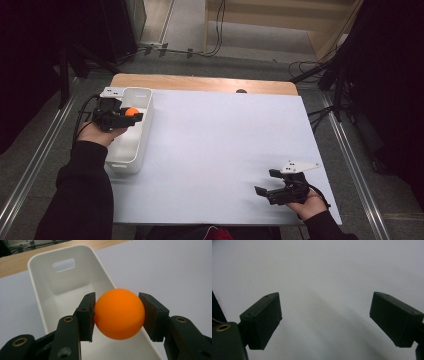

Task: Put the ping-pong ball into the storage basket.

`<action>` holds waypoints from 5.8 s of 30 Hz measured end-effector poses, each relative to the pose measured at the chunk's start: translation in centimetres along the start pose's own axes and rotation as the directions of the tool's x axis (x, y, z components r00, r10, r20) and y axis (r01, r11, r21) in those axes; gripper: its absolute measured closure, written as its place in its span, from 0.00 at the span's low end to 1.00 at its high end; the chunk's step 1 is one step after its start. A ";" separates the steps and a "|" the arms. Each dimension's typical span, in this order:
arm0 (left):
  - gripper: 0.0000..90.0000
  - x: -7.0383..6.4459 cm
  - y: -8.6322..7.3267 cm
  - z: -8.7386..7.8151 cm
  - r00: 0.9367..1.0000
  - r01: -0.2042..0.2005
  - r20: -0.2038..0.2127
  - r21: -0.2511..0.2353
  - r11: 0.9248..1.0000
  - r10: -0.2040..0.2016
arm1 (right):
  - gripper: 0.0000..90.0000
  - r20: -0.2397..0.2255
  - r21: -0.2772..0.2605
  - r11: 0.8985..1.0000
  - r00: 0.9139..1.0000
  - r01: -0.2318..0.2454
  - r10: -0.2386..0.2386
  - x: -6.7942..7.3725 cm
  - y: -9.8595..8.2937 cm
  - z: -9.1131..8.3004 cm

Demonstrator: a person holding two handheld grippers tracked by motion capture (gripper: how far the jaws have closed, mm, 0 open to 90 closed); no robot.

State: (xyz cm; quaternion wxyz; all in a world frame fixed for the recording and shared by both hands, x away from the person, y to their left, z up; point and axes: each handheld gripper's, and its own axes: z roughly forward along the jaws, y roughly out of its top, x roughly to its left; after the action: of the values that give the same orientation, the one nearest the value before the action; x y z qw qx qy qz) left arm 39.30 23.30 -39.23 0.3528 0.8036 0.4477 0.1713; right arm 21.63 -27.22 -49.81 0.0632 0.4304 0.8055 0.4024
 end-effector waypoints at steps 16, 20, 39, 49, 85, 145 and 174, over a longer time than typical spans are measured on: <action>0.55 1.3 -0.7 0.7 0.997 0.069 -0.042 0.014 0.997 -0.069 | 0.10 0.003 0.002 1.000 1.000 0.000 0.000 0.0 0.0 0.0; 0.55 1.5 -0.9 0.8 0.995 0.081 -0.052 0.022 0.996 -0.080 | 0.10 0.003 0.003 1.000 1.000 0.000 0.000 0.0 0.0 0.0; 0.52 1.1 -0.8 1.6 0.996 0.075 -0.054 0.057 0.996 -0.072 | 0.10 0.003 0.003 1.000 1.000 -0.005 0.005 0.0 0.0 0.0; 0.37 1.3 -0.7 1.1 0.995 0.089 -0.042 0.049 0.995 -0.087 | 0.10 0.002 0.006 1.000 1.000 -0.002 0.002 0.0 0.1 0.1; 0.29 -2.9 0.6 1.0 0.990 0.012 0.139 0.000 1.000 -0.011 | 0.10 0.005 0.006 1.000 1.000 -0.002 0.002 0.0 0.1 0.0; 0.24 -10.7 -1.8 2.9 0.946 -0.148 0.293 0.003 0.989 0.141 | 0.10 0.010 0.002 1.000 1.000 -0.010 0.010 0.0 0.0 0.0; 0.24 -12.1 -5.3 2.1 0.901 -0.259 0.352 -0.032 0.965 0.253 | 0.10 0.018 0.005 1.000 1.000 -0.013 0.013 0.0 0.0 0.1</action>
State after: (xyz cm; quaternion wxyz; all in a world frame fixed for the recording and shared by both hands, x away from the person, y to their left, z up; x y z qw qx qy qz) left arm 30.79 14.12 -44.04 0.3958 0.8756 0.2690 0.0656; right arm 21.62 -27.19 -49.87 0.0666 0.4392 0.8032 0.3968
